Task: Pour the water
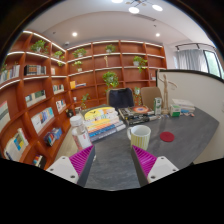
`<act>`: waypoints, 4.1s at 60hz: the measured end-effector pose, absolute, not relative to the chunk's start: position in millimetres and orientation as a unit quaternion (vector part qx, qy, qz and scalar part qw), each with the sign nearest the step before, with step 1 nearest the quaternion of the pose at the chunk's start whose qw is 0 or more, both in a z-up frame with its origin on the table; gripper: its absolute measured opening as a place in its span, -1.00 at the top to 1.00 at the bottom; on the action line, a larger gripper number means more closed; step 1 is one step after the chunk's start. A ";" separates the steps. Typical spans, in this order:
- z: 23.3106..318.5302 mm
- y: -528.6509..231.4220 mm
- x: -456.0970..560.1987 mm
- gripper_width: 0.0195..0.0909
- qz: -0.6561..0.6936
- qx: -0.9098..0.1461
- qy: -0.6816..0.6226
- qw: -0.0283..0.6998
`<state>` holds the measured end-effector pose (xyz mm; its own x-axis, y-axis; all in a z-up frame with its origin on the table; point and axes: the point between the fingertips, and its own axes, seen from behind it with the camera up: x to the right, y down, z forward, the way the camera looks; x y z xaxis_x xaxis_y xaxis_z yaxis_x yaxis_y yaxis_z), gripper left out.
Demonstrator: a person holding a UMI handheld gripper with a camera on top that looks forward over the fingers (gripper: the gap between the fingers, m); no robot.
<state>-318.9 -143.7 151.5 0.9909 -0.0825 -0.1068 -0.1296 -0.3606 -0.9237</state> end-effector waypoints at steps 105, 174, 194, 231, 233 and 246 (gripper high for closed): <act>145.9 24.4 -366.0 0.52 0.533 -0.571 0.505 0.367; 225.3 28.6 -84.9 0.48 -0.094 -0.763 0.174 0.616; 120.1 40.7 -15.0 0.48 -0.108 -0.774 0.205 0.589; 50.4 -3.1 -44.8 -0.94 -0.081 -0.844 0.192 0.495; 59.4 -11.1 -51.9 -0.96 -0.066 -0.843 0.196 0.497; 126.1 -75.1 -74.4 -0.95 -0.057 -0.856 0.211 0.469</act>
<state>-74.4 -75.1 126.1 0.9041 -0.4153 -0.1010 -0.3087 -0.4712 -0.8262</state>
